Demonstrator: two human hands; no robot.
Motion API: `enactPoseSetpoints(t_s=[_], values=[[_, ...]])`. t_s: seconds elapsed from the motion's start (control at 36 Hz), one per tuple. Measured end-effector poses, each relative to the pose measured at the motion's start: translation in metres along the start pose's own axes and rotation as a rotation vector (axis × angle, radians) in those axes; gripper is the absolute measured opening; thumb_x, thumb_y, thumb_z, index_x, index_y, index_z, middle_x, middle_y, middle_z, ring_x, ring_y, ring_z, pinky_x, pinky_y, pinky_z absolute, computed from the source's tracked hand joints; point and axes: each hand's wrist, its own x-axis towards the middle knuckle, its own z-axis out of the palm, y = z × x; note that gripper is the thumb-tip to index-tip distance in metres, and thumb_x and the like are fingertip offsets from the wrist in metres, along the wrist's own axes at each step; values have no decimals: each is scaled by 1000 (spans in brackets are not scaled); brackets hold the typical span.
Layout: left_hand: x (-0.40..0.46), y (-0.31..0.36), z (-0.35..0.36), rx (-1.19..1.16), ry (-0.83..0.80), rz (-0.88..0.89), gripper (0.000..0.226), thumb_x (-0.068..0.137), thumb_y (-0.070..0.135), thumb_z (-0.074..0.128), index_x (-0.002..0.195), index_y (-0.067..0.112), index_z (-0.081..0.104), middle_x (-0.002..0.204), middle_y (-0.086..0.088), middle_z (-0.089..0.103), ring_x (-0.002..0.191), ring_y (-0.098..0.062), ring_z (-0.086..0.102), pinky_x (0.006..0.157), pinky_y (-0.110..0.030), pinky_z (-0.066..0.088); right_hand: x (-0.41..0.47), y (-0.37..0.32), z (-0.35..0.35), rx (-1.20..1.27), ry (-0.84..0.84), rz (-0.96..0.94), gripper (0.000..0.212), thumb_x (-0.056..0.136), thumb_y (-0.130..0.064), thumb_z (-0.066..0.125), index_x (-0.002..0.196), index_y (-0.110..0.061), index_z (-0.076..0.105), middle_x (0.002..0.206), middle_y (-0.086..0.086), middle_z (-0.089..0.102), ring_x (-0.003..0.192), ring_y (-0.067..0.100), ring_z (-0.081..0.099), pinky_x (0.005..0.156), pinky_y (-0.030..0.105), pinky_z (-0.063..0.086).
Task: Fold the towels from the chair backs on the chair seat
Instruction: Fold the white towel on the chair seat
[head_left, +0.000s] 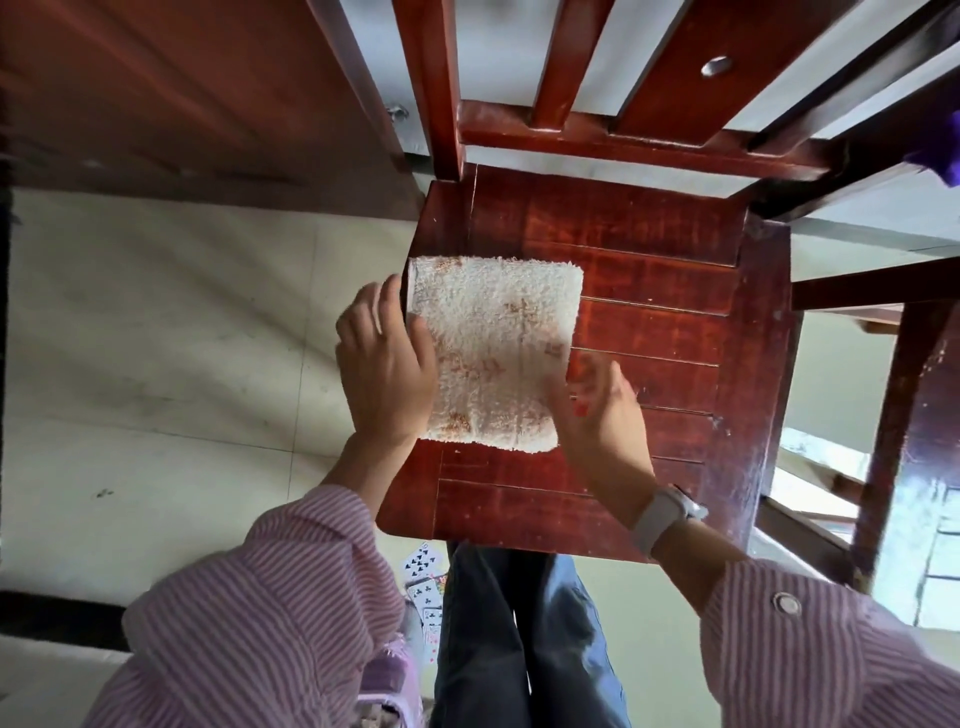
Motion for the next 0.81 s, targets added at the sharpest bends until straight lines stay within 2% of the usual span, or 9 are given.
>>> enactPoseSetpoints(t_s=[0.08, 0.17, 0.22, 0.31, 0.44, 0.53, 0.58, 0.69, 0.81], values=[[11, 0, -3, 84, -93, 287, 48, 92, 29, 39, 139, 15, 37, 146, -13, 35, 134, -32, 30, 102, -45, 31, -9, 8, 9, 47, -187, 197, 42, 83, -51, 56, 107, -16, 56, 102, 0, 59, 92, 16, 58, 82, 32, 49], [29, 7, -7, 99, -339, 445, 53, 93, 36, 36, 143, 20, 29, 153, -8, 21, 142, -30, 14, 110, -52, 15, -14, 6, 17, 235, -213, 359, 33, 80, -41, 63, 97, -14, 57, 104, 5, 55, 89, 16, 55, 73, 28, 47], [41, 14, -6, 74, -451, 407, 54, 95, 37, 34, 145, 19, 23, 150, -6, 30, 141, -27, 18, 111, -52, 14, -13, 1, 16, 357, -200, 420, 28, 79, -32, 64, 94, -9, 58, 92, 5, 57, 74, 14, 53, 57, 22, 43], [50, 16, -7, 72, -427, 347, 55, 92, 40, 39, 138, 11, 36, 129, -11, 52, 120, -32, 45, 100, -49, 34, -2, 5, 4, 356, -98, 386, 38, 71, -34, 64, 96, -7, 55, 75, -4, 53, 61, 7, 46, 44, 12, 37], [21, 18, -7, -148, -425, 186, 45, 91, 32, 50, 131, 13, 44, 121, -8, 58, 101, -28, 59, 84, -38, 47, 35, 15, -38, 351, 239, 259, 37, 83, -22, 63, 112, -5, 46, 96, 3, 54, 81, 20, 55, 71, 35, 51], [-4, 21, 3, -281, -454, 43, 38, 88, 33, 55, 121, 14, 51, 101, -3, 66, 83, -20, 63, 76, -36, 52, 57, 16, -51, 434, 380, 119, 52, 81, -36, 65, 119, -8, 43, 111, 7, 52, 94, 16, 56, 77, 17, 50], [-14, 24, 7, -342, -405, -58, 35, 87, 36, 57, 115, 15, 55, 91, 1, 67, 77, -15, 64, 72, -36, 54, 60, 20, -54, 391, 397, 142, 47, 85, -27, 61, 123, -5, 43, 116, 7, 51, 99, 14, 52, 76, 10, 44], [-17, 33, 6, -462, -426, -261, 25, 87, 34, 57, 101, 15, 63, 78, 12, 62, 81, -13, 64, 69, -24, 48, 43, 33, -49, 284, 290, 322, 34, 90, -27, 54, 117, -7, 53, 98, -2, 55, 91, 16, 57, 69, 22, 41], [-14, 30, 4, -477, -434, -226, 25, 87, 30, 58, 97, 9, 66, 81, -2, 68, 78, -18, 65, 70, -27, 49, 11, 42, -36, 201, 141, 347, 32, 91, -34, 50, 101, -7, 62, 90, 0, 58, 83, 18, 56, 65, 23, 36]])
